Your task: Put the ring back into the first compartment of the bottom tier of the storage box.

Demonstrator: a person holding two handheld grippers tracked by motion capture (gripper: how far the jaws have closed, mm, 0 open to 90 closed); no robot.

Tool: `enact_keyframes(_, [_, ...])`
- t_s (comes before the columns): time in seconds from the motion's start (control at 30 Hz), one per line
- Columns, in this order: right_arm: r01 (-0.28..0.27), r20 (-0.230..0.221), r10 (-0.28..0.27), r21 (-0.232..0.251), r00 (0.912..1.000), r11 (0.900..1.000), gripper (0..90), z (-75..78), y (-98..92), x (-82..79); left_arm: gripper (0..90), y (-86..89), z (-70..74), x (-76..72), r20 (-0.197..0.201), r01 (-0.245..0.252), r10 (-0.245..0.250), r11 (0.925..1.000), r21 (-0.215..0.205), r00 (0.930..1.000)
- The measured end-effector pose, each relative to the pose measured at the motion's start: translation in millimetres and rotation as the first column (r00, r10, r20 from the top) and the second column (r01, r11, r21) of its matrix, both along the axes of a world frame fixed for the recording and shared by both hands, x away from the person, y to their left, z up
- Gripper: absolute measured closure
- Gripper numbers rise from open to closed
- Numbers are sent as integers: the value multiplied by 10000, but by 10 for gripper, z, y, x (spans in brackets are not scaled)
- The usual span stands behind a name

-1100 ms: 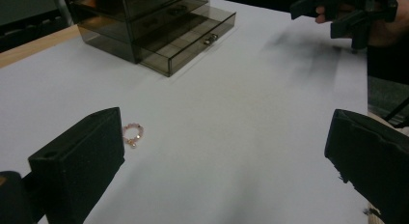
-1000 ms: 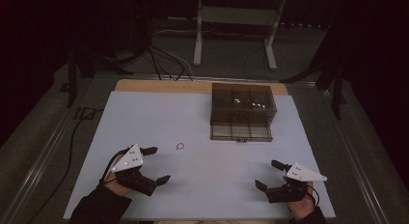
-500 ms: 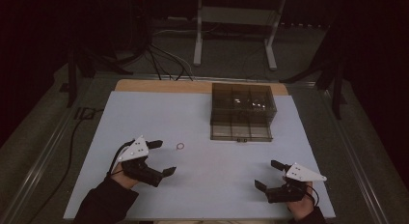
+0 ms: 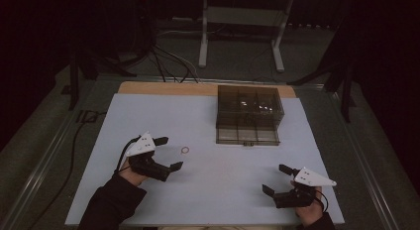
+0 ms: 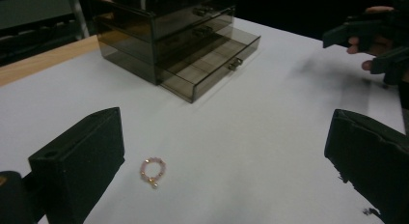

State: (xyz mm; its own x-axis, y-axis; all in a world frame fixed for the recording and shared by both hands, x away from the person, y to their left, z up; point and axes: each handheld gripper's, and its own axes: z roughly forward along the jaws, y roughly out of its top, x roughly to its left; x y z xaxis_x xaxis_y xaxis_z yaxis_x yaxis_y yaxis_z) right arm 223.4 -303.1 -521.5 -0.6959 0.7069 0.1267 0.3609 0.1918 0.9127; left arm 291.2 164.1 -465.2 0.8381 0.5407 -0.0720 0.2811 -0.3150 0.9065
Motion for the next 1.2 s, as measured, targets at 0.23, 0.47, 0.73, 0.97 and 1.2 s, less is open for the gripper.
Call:
enact_keyframes(0.23, [31, 6, -31, 4, 10000, 10000, 0, -1, -6, -1, 16, -33, -31, 95, -75, -165, 165, 9999, 4, 9998])
enact_keyframes(0.47, [29, 17, -29, -12, 10000, 10000, 0, -1, -7, -4, 55, -94, -83, 200, -303, -314, 316, 9995, 63, 9990])
enact_keyframes(0.73, [43, -15, -43, -37, 10000, 10000, 0, -5, -11, -4, 55, -143, -149, 319, -450, -415, 425, 9989, 231, 9981])
enact_keyframes(0.97, [55, -15, -55, -41, 10000, 10000, 0, -5, -14, -6, 55, -180, -207, 406, -547, -480, 497, 9983, 328, 9973])
enact_keyframes(1.2, [68, -5, -68, -7, 10000, 10000, 0, -3, -17, -10, 54, -199, -269, 480, -599, -626, 662, 9962, 603, 9960])
